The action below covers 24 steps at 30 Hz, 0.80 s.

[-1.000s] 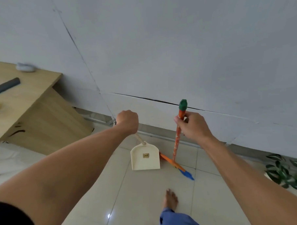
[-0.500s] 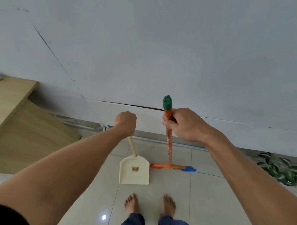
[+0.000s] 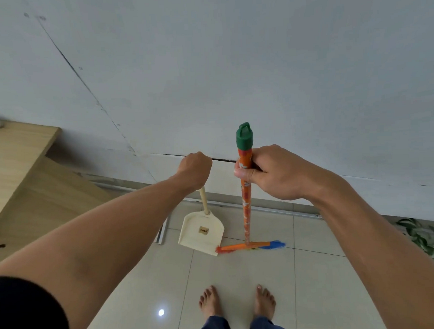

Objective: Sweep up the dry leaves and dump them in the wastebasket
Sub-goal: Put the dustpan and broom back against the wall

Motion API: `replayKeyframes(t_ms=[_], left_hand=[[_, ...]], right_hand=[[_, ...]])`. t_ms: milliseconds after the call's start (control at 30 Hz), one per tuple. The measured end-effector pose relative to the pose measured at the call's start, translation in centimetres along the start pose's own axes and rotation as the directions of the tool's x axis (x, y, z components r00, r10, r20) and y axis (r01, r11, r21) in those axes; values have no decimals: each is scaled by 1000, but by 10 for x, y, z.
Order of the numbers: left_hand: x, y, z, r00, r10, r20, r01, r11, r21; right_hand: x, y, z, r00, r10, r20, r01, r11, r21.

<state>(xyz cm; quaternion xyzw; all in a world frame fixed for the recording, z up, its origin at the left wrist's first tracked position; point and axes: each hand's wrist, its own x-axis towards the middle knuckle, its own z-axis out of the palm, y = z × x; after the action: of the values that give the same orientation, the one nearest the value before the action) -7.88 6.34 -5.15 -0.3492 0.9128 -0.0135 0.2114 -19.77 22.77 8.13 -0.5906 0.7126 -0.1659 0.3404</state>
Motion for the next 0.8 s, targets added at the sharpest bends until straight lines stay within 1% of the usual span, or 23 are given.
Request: replayKeyframes(t_ms=[167,267,467,533,600,700,733,800], left_hand=[[20,-15,2,999,15,-46,-18,997,-76],[26,-16,-2,998,10,-56,-18,988,-156],[37,-22,-1,994,37,-107,-62,970,-235],[39,-27,2,989,64,-131,-99,955,-280],[45,-32,12,984,70,-166,-129,916,-379],[54,-35,35,974,-69,-215,-81,782,-618],[55,-34,40,966,-108,-237,-79,746,-662],[60,-33,47,948,-153,-280,-87,720,-688]], right_hand=[[23,-14,-3,998,-30,-55,34,997,69],[45,-11,12,999,-19,-31,22,997,77],[93,14,60,995,86,-58,-79,990,116],[109,24,75,990,119,-75,-109,986,129],[130,33,82,980,139,-141,-122,985,124],[160,41,80,947,163,-277,-163,986,22],[169,44,80,932,172,-320,-184,983,-5],[183,51,81,904,197,-379,-220,975,-16]])
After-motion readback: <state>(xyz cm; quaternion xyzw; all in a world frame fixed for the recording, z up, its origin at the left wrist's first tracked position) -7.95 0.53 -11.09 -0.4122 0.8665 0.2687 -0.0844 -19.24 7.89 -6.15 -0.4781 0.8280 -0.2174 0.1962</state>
